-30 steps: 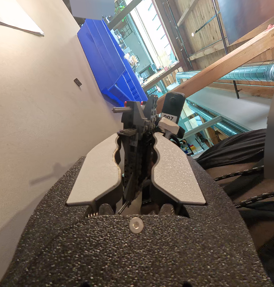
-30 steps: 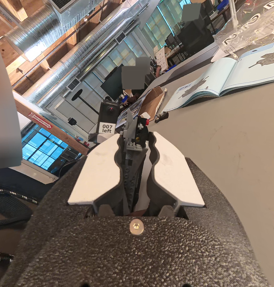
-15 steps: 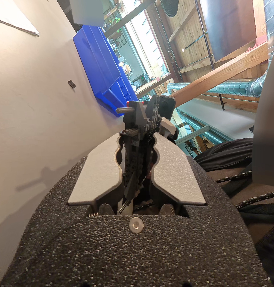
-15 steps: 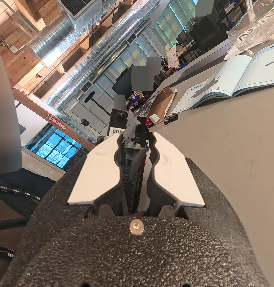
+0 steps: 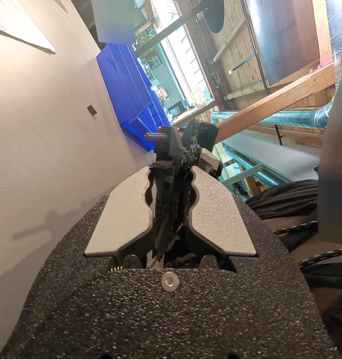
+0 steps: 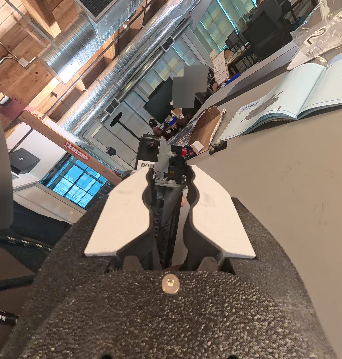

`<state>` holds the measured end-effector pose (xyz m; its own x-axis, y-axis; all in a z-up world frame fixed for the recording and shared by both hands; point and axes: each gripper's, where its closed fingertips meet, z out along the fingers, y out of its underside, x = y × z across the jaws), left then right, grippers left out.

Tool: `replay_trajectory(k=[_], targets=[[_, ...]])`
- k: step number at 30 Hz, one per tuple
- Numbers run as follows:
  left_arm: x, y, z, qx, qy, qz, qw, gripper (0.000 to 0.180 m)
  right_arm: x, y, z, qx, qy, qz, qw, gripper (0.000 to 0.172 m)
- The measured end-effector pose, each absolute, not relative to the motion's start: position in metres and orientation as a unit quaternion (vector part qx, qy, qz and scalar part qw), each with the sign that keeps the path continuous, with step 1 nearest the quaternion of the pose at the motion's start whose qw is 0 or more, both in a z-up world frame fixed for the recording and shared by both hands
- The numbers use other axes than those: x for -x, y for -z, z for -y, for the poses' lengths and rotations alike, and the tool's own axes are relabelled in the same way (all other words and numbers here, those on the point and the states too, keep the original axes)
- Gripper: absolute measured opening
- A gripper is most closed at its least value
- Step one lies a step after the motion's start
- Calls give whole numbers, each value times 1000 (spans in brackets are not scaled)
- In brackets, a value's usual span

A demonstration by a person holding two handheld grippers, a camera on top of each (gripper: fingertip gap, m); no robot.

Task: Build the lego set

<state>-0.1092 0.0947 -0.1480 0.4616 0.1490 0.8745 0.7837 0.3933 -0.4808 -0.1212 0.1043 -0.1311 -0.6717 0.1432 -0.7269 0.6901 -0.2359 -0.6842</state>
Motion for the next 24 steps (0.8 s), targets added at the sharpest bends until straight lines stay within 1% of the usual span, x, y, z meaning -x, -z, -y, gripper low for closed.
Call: replay_trajectory(k=[11,15,24], targets=[[111,154,-90,514,206,479,681,36,118,143,-101,-361,672,-601,237,34],[111,155,-89,498,221,486,683,35,116,147,-99,-357,651,-623,248,39],[110,157,-93,502,223,490,677,35,115,150,-104,-352,635,-640,252,41]])
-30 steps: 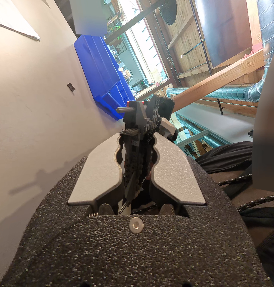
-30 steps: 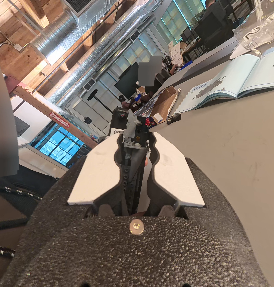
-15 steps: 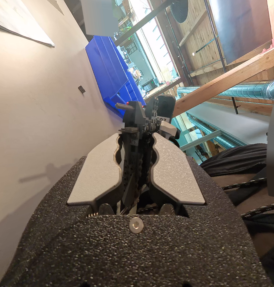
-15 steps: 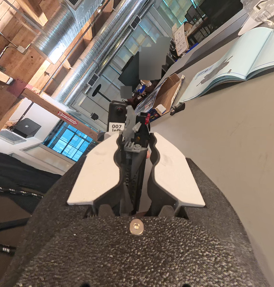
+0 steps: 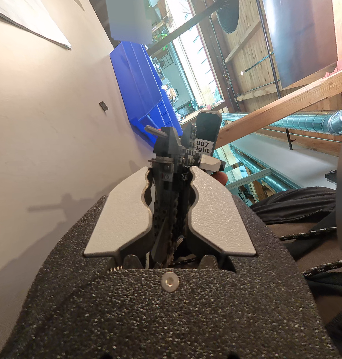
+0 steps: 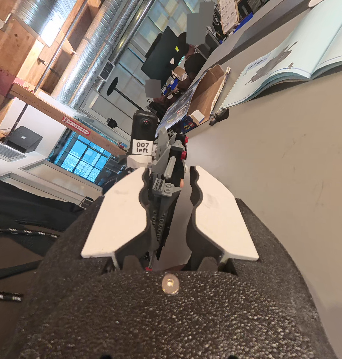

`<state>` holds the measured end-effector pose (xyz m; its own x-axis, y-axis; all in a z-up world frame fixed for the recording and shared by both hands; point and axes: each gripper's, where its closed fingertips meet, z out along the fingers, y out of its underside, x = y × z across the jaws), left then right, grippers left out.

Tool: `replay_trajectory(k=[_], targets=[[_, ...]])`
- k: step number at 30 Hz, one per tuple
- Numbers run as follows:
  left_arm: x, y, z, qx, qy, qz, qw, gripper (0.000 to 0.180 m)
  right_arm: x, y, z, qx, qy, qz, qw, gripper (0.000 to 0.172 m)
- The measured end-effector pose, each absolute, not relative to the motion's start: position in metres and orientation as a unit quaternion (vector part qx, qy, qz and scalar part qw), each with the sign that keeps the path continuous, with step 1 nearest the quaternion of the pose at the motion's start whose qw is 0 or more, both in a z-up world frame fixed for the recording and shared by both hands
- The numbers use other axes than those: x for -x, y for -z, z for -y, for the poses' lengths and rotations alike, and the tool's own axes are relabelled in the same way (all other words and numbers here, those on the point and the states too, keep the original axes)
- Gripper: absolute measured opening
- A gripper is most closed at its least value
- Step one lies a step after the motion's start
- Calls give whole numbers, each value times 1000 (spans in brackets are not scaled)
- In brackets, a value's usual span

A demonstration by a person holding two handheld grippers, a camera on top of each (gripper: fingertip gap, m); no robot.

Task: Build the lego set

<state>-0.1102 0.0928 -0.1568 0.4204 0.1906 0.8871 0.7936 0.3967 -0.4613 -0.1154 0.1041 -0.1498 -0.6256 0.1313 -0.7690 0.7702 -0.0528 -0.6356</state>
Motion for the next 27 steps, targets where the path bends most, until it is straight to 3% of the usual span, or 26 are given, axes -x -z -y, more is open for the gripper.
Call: replay_trajectory(k=[9,18,27], targets=[[116,159,-92,465,249,507,682,35,117,142,-108,-348,658,-611,269,45],[124,150,-85,484,201,491,696,35,125,146,-103,-320,622,-701,141,43],[128,143,-74,464,169,460,738,35,127,139,-93,-314,613,-719,93,37]])
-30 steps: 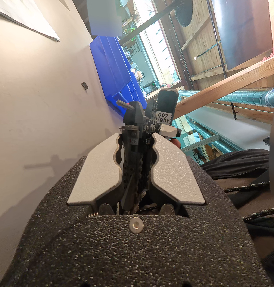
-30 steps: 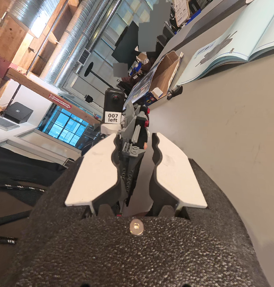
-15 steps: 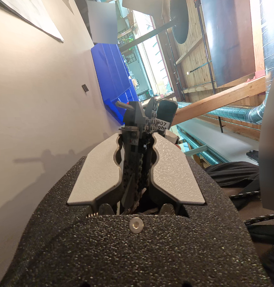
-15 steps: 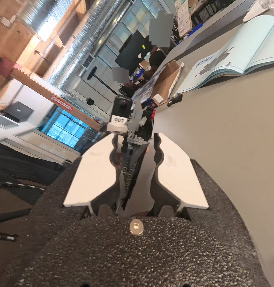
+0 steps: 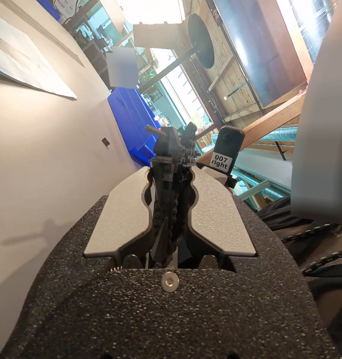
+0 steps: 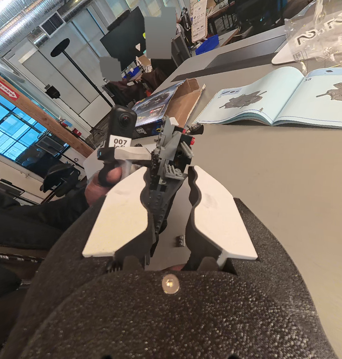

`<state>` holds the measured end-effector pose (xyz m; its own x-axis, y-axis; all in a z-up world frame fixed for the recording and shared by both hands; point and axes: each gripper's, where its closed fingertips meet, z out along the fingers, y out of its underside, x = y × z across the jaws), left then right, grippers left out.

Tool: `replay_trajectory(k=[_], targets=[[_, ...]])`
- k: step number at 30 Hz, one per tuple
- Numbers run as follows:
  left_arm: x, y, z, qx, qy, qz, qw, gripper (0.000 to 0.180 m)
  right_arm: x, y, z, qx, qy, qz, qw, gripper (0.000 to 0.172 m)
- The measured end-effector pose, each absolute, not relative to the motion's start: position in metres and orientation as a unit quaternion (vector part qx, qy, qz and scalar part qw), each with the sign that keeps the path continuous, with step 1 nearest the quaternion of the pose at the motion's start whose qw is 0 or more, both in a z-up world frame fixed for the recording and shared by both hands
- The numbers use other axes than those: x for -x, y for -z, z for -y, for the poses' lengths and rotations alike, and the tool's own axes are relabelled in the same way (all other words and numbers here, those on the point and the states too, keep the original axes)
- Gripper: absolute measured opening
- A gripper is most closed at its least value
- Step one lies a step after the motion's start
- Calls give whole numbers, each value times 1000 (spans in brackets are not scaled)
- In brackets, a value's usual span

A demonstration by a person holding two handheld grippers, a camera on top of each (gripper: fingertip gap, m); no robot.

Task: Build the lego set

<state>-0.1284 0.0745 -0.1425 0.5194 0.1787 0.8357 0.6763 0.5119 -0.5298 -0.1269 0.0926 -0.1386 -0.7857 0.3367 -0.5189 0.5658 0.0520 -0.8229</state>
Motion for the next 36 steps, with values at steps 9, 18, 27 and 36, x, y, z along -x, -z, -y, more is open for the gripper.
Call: replay_trajectory(k=[9,18,27,36], targets=[[127,126,-69,455,133,410,780,36,125,123,-88,-299,628,-716,64,36],[125,120,-70,456,125,386,792,36,123,117,-88,-285,639,-714,41,35],[123,115,-74,477,102,387,783,36,121,113,-92,-272,671,-687,62,35],[114,100,-86,561,20,346,752,35,112,103,-105,-212,745,-629,64,35]])
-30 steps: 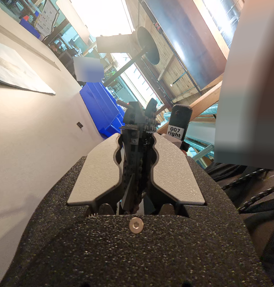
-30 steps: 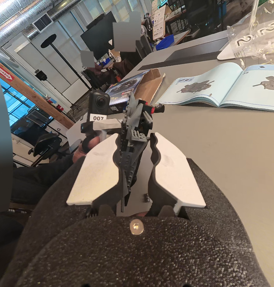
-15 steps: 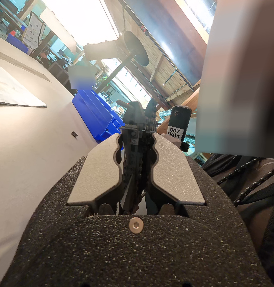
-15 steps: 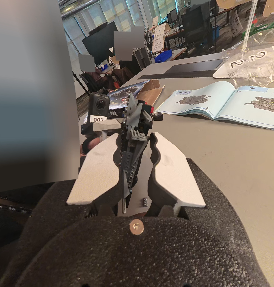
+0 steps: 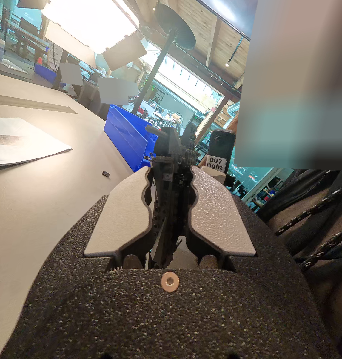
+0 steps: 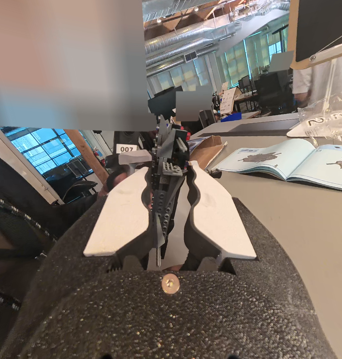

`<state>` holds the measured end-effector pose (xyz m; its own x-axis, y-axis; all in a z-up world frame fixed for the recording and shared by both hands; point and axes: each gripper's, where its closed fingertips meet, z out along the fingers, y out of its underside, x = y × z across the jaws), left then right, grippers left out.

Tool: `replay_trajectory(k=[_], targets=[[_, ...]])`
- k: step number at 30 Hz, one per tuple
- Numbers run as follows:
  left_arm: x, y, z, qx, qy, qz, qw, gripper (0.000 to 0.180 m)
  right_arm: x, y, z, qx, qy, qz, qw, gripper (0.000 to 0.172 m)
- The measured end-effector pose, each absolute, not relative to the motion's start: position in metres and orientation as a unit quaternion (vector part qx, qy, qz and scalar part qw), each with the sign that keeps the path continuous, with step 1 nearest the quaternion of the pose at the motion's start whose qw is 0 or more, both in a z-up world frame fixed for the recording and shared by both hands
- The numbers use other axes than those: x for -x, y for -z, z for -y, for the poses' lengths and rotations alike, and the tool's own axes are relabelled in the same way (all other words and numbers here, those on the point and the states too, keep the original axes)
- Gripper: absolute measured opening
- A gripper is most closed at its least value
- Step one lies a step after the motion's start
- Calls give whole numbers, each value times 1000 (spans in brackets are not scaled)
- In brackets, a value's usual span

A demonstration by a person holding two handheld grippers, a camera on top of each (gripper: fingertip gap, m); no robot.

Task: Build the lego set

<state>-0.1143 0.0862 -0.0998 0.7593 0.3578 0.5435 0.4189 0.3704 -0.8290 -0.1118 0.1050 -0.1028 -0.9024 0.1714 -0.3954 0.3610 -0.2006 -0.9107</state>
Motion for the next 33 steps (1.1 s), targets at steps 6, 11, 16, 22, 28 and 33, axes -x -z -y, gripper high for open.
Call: replay_trajectory(k=[6,11,16,22,28,33], targets=[[116,106,-86,580,9,366,728,35,113,111,-104,-233,733,-632,92,35],[116,119,-87,562,54,395,725,35,117,117,-98,-272,709,-639,123,39],[116,119,-86,546,67,399,734,35,117,116,-95,-287,706,-632,140,37],[115,120,-85,548,71,399,732,35,115,118,-94,-292,703,-633,142,36],[114,120,-84,546,76,401,732,35,115,118,-93,-290,703,-635,136,36],[114,120,-85,546,78,401,732,35,116,118,-93,-297,706,-628,140,36]])
